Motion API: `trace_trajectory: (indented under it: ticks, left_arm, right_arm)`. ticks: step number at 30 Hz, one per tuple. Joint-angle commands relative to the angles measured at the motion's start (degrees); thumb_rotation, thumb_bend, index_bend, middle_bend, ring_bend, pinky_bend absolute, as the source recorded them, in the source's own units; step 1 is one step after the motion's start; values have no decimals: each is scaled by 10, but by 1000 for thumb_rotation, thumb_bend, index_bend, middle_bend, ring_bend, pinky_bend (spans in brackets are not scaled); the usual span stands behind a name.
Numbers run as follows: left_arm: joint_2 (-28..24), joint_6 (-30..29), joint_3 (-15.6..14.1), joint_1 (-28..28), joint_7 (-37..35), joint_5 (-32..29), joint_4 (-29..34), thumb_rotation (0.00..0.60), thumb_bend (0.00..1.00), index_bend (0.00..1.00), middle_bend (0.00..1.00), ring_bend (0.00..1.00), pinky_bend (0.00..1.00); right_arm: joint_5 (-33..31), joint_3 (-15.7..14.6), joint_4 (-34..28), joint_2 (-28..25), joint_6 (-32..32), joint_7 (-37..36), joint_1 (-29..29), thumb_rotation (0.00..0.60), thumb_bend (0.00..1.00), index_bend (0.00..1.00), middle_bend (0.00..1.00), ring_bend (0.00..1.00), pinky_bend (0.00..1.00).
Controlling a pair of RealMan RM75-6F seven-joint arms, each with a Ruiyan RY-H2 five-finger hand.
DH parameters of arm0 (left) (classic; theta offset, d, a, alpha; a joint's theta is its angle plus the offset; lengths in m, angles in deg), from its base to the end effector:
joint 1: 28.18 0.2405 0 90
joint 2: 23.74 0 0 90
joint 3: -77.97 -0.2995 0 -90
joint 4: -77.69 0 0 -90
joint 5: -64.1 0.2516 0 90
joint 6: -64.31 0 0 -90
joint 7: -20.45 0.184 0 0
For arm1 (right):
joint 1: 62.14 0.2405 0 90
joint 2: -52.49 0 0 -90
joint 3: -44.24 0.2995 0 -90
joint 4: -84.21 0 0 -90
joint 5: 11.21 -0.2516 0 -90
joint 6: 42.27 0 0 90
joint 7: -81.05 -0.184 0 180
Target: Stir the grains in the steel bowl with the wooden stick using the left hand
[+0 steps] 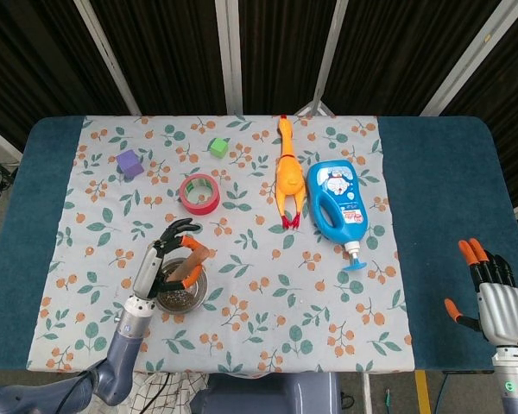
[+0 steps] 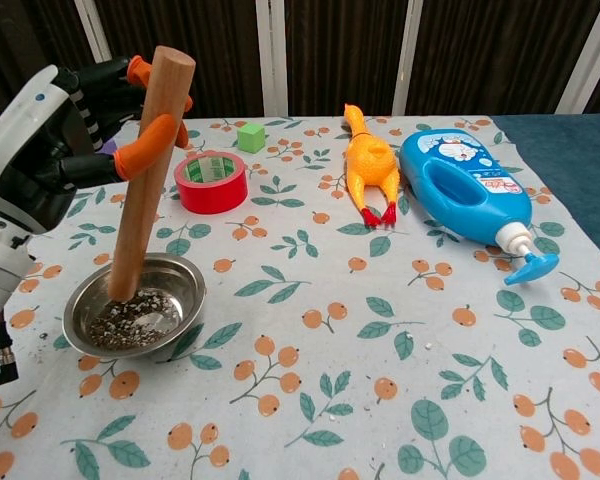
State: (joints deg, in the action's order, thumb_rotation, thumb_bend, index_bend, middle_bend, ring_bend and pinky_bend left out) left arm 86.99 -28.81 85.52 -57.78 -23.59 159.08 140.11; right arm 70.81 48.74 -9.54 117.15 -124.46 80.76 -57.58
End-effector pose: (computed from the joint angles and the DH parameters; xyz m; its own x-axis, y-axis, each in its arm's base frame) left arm -0.1588 0.3324 -0.0830 -0.5764 0.2070 0.7905 0.6247 -0.5121 0.5895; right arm -0.3723 -0.2321 0.1344 0.3489 -0.0284 0.9367 -0.9349 0.0595 0.3500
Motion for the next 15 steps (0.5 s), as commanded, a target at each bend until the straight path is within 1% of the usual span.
trace_trajectory:
  ticks: [1, 8, 15]
  left_arm:
    - [5, -10, -2, 3, -2, 5, -7, 600, 925, 631, 726, 247, 159]
    - [34, -46, -8, 9, -27, 17, -58, 600, 922, 626, 725, 247, 159]
    - [57, -53, -2, 5, -63, 11, -106, 600, 912, 622, 725, 247, 160]
  right_arm:
    - [0, 0, 0, 0, 0, -2, 0, 600, 320, 0, 0, 0, 0]
    - [-1, 0, -1, 0, 1, -4, 0, 600, 319, 0, 0, 0, 0]
    - [-5, 2, -1, 1, 3, -4, 1, 600, 319, 0, 0, 0, 0]
